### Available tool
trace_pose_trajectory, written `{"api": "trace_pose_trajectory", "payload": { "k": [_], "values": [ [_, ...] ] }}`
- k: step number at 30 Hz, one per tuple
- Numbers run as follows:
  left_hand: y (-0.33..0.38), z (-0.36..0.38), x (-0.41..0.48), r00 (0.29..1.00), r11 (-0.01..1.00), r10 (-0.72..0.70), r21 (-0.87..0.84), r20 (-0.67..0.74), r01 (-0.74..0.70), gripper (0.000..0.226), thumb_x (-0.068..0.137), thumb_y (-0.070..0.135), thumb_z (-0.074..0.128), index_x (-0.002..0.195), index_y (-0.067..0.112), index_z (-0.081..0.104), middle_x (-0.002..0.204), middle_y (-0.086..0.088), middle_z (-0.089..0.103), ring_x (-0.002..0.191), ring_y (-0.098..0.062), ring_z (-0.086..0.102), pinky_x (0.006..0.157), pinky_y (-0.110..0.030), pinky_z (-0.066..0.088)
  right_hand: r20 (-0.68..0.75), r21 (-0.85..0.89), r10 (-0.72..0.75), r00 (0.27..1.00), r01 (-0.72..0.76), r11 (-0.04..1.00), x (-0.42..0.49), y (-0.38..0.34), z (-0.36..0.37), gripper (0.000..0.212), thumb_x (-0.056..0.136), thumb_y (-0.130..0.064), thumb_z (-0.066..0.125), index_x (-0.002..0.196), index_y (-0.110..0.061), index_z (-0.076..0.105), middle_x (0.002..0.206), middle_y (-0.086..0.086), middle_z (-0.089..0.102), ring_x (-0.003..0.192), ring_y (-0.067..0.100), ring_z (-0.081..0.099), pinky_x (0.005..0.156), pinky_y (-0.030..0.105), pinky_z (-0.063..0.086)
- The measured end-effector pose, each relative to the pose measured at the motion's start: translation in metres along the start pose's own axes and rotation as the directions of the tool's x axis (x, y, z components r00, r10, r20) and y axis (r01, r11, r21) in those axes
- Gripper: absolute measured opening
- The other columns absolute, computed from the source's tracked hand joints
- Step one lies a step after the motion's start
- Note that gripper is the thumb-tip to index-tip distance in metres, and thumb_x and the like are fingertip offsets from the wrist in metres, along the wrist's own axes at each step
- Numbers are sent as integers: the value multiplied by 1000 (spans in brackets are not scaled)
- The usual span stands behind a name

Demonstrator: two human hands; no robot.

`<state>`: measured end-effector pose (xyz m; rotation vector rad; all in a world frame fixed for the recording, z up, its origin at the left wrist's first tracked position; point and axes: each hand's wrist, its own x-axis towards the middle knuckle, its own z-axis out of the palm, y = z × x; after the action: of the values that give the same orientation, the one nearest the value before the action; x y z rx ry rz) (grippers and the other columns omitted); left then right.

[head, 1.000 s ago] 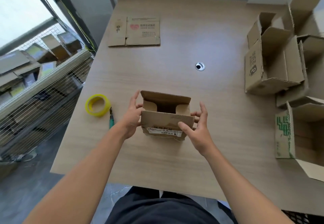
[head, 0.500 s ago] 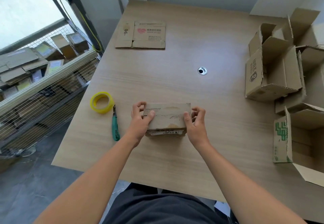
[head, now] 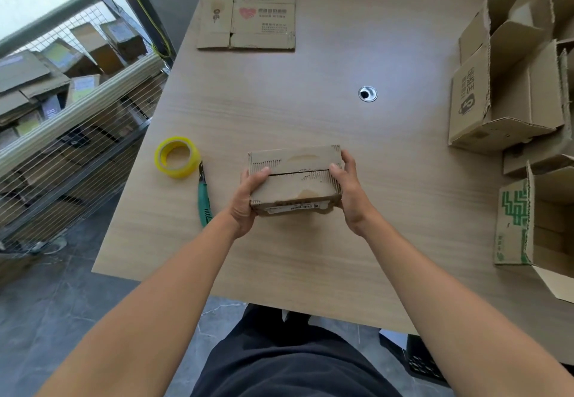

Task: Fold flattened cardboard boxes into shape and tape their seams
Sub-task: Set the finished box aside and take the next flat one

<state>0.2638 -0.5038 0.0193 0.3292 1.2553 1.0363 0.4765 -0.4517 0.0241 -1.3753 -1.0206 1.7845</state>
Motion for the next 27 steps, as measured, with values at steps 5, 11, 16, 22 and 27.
{"api": "trace_pose_trajectory", "payload": {
  "k": [5, 11, 16, 22, 27],
  "values": [
    [-4, -2, -3, 1000, 1000, -9, 23, 24, 9, 99, 61, 49, 75, 148, 14, 43, 142, -16, 57, 130, -37, 54, 94, -48, 51, 46, 52, 81, 996, -84, 995, -5, -6, -4, 45, 88, -38, 48, 131, -50, 51, 122, -2, 68, 98, 22, 68, 50, 29, 49],
    [-15, -9, 2, 999, 997, 21, 75, 49, -24, 85, 65, 39, 76, 143, 20, 45, 134, -15, 63, 115, -31, 64, 97, -51, 51, 12, 127, 109, 994, -110, 986, -15, 16, -3, 39, 83, -35, 48, 122, -31, 51, 106, -5, 70, 92, 18, 69, 57, 32, 52],
    [-11, -7, 7, 993, 993, 92, 69, 69, -96, 87, 63, 38, 77, 142, 20, 44, 122, -9, 68, 104, -25, 69, 79, -36, 58, 57, 62, 123, 991, -127, 990, -22, 8, -8, 49, 83, -38, 45, 132, -35, 48, 125, 3, 64, 106, 21, 65, 63, 33, 57],
    [-13, -5, 6, 996, 994, 64, 80, 68, -69, 81, 62, 45, 77, 136, 30, 48, 122, -5, 69, 103, -22, 70, 74, -40, 59, 70, 7, 88, 994, -88, 996, -22, -3, -7, 81, 80, -36, 43, 158, -41, 21, 150, -3, 48, 129, 25, 56, 77, 34, 55],
    [-14, -16, 1, 990, 972, -134, 201, 54, 121, 90, 60, 74, 73, 135, 26, 57, 126, -14, 68, 103, -27, 71, 72, -44, 59, 84, -49, 167, 982, -164, 985, -21, 7, -9, 81, 86, -48, 43, 157, -51, 4, 159, 1, 38, 134, 32, 52, 83, 38, 53]
  ]
}}
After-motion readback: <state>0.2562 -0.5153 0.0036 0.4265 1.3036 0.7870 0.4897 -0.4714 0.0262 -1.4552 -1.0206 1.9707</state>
